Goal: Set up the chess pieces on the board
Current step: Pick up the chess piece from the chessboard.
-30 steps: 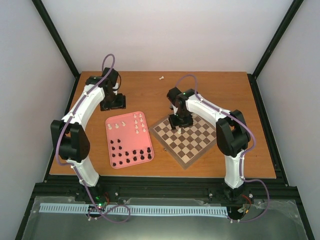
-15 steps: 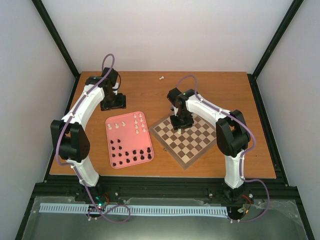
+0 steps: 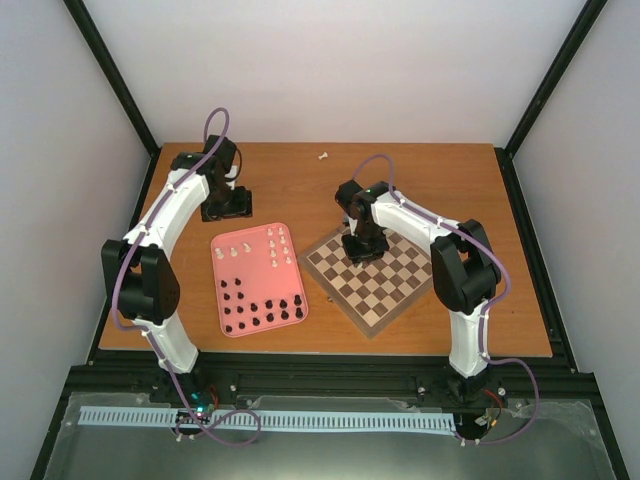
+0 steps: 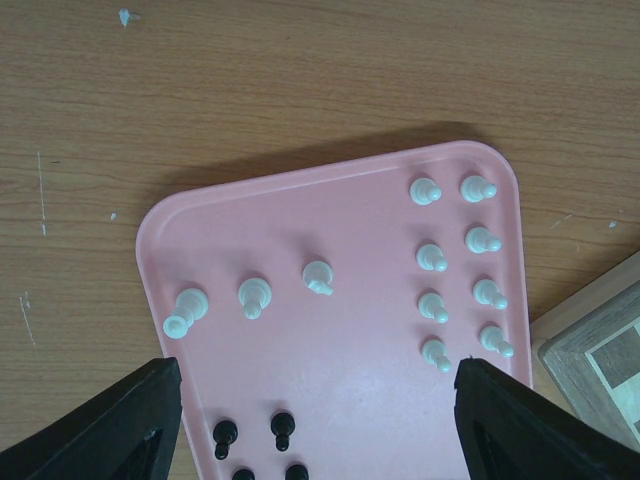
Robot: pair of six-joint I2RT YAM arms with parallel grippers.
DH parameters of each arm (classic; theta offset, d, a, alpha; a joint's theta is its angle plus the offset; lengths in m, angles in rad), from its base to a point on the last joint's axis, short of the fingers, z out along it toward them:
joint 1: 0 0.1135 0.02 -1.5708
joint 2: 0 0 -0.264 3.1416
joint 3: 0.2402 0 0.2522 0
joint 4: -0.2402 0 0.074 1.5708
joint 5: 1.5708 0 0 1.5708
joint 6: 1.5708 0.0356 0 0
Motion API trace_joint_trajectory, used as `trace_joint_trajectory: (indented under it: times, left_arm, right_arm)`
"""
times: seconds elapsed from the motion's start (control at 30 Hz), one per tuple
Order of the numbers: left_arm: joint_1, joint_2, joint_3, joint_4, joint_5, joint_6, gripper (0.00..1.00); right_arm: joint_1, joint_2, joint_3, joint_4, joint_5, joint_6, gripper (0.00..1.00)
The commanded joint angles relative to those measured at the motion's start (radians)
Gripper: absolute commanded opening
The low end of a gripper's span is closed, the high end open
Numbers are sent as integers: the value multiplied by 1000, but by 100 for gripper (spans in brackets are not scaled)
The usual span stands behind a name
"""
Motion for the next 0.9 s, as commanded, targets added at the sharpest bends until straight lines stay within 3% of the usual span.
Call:
trace_joint_trajectory:
  times: [0.0, 0.47, 0.87]
  left_arm:
    - [8, 9, 19, 8, 3, 17, 77]
    - [8, 7, 10, 11, 10, 19, 77]
    - [8, 4, 5, 14, 16, 19, 77]
  right_arm:
    - [5, 0, -1, 5, 12, -3, 31]
    - [2, -14, 2, 8, 35, 3, 6]
    - [-122, -112, 44, -62, 90, -20, 6]
